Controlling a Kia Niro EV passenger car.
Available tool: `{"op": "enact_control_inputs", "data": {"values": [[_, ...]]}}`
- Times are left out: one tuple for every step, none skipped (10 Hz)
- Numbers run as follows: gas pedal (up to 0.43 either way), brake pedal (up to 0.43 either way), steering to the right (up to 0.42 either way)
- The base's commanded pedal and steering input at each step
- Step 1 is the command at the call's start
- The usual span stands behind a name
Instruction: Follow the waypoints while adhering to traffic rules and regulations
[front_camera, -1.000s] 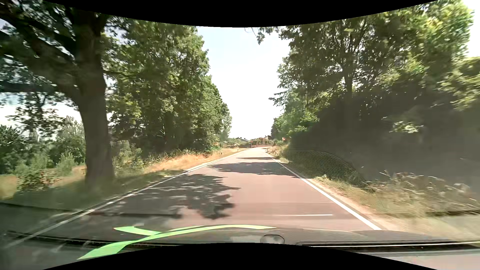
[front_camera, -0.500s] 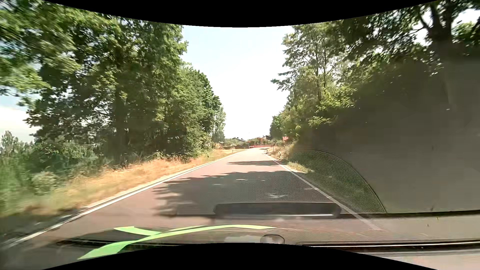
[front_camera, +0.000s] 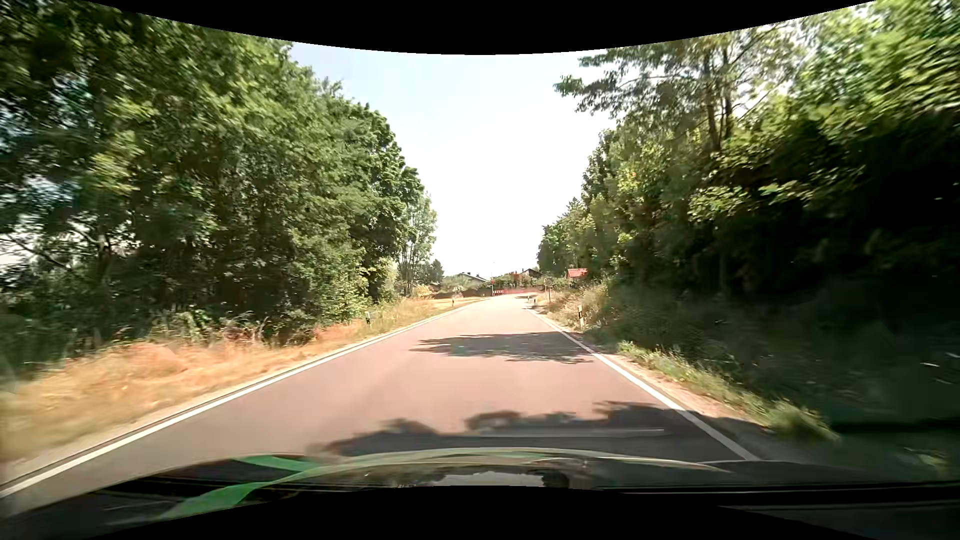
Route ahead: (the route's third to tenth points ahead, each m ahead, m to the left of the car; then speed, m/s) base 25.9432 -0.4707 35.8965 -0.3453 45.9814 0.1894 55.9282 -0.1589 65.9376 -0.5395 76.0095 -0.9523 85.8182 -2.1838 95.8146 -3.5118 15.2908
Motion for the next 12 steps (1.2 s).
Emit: {"op": "enact_control_inputs", "data": {"values": [[0.000, 0.000, 0.004], [0.000, 0.000, 0.003], [0.000, 0.000, 0.003], [0.000, 0.000, 0.004], [0.000, 0.000, 0.003], [0.000, 0.000, 0.003], [0.000, 0.000, 0.000], [0.000, 0.000, -0.003], [0.028, 0.000, -0.004], [0.028, 0.000, -0.004], [0.028, 0.000, -0.005], [0.039, 0.000, -0.005]]}}
